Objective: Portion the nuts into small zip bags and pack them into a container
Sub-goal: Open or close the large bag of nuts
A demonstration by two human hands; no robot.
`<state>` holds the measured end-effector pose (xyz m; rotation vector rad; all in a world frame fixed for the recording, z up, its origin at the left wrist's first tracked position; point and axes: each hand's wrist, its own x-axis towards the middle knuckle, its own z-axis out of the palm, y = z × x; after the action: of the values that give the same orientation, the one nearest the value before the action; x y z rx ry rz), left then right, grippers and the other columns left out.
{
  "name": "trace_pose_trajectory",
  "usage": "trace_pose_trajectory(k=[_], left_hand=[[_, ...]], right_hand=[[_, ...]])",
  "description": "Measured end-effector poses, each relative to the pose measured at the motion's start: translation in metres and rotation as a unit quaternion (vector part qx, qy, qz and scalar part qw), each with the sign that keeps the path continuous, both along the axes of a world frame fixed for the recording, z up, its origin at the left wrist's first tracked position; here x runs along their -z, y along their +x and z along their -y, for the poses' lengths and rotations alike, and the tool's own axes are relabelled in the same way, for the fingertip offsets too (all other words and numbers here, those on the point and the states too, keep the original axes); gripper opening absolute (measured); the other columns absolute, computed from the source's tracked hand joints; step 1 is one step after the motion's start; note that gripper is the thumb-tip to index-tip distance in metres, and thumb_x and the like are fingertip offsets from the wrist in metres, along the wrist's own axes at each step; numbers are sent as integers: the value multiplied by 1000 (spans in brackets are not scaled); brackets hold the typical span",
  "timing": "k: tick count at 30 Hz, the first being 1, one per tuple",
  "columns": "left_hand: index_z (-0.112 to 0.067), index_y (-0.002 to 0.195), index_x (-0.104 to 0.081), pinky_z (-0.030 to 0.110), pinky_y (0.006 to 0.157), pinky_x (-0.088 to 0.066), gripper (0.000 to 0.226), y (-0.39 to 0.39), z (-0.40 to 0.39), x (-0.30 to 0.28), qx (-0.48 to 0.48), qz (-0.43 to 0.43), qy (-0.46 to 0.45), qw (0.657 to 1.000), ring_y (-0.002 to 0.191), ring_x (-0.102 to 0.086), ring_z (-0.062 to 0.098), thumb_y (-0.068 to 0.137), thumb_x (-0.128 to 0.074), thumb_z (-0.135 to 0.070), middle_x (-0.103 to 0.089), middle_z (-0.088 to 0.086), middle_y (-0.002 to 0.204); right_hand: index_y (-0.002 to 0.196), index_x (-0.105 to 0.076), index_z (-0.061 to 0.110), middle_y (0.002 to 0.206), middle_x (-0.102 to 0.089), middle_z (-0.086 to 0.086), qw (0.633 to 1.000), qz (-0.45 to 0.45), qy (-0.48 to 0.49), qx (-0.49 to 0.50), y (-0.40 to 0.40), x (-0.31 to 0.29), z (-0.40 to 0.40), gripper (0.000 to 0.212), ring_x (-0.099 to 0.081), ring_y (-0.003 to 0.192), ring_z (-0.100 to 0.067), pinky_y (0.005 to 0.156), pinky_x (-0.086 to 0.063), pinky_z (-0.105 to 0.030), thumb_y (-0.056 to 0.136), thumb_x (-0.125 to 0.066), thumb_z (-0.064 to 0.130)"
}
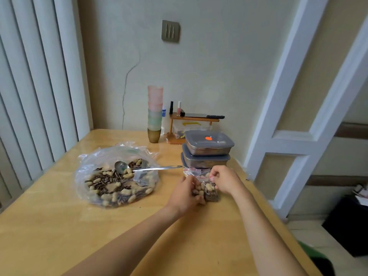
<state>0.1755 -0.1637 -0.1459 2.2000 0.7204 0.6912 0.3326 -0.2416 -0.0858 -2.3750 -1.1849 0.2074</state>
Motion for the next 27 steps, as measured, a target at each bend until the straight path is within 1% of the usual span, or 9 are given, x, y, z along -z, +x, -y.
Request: trace_pose_trajectory(k=[4, 8, 12, 14, 16, 18, 21, 24, 27], left_hand=[[-17, 107, -58, 5, 68, -37, 36, -3, -2, 1, 4, 3, 16, 1000, 78, -47, 0, 77, -79, -14, -53, 0, 99], [-18, 105, -59, 9, 68, -37, 20, -16, -7, -7, -6, 19, 32, 999, 81, -54, 8, 88, -69, -18, -52, -1, 102], [-21, 103, -63, 20, 71, -37, 13, -46, -27, -22, -49, 27, 77, 995, 78, -51, 5, 90, -63, -18, -55, -6, 97], [-22, 99, -65, 22, 71, -39, 13, -67, -42, -28, -84, 34, 87, 992, 78, -52, 5, 89, -61, -14, -55, -7, 95], [-21, 98, -64, 22, 72, -43, 16, -91, -56, -35, -126, 49, 113, 984, 83, -54, 10, 89, -58, -9, -54, -6, 97], [-16, 101, -62, 29, 78, -47, 21, -115, -69, -44, -178, 60, 221, 957, 93, -53, 17, 85, -59, -3, -52, -3, 106], [-13, 111, -57, 42, 97, -43, 36, -145, -96, -57, -288, 14, 353, 890, 121, -47, 28, 76, -58, -3, -50, 9, 132], [-13, 122, -55, 45, 111, -34, 33, -169, -129, -59, -351, -59, 292, 888, 135, -44, 31, 89, -54, -16, -51, 13, 141], [-12, 96, -57, 41, 85, -50, 37, -188, -159, -42, -307, -112, 135, 935, 92, -63, 25, 107, -30, -36, -65, 8, 97]], right_hand=[[90, -69, 20, 105, -70, -7, 999, -2, -16, 34, 0, 1, -8, 10, -70, 99, -30, 93, -57, -41, 97, -63, 16], [106, -66, 17, 112, -63, -7, 994, 73, -43, 66, -13, -7, -14, 11, -63, 102, -30, 86, -56, -41, 96, -62, 15], [96, -69, 16, 104, -65, -5, 989, 130, 63, 26, -54, -28, -32, 14, -64, 96, -28, 77, -56, -38, 97, -57, 9], [88, -72, 13, 93, -71, -4, 995, 32, 86, -26, -81, -34, -50, 20, -68, 83, -22, 69, -55, -32, 98, -55, 10], [85, -69, 8, 79, -71, -5, 987, -150, 57, -27, -106, -30, -73, 19, -64, 56, -16, 50, -45, -24, 96, -54, 10], [84, -63, 7, 70, -62, -9, 941, -337, 12, 8, -125, -17, -98, 15, -51, 41, -15, 41, -29, -20, 94, -53, 7], [89, -60, 9, 70, -54, -8, 880, -470, 42, 63, -134, 12, -131, 16, -39, 43, -13, 37, -19, -18, 100, -50, 8], [90, -57, 12, 65, -44, -3, 830, -529, 140, 111, -138, 27, -151, 9, -27, 38, -10, 34, -14, -15, 99, -60, 13], [83, -52, 15, 61, -39, 1, 806, -533, 213, 140, -139, 33, -167, 23, -24, 35, -8, 32, -16, -19, 94, -70, 24]])
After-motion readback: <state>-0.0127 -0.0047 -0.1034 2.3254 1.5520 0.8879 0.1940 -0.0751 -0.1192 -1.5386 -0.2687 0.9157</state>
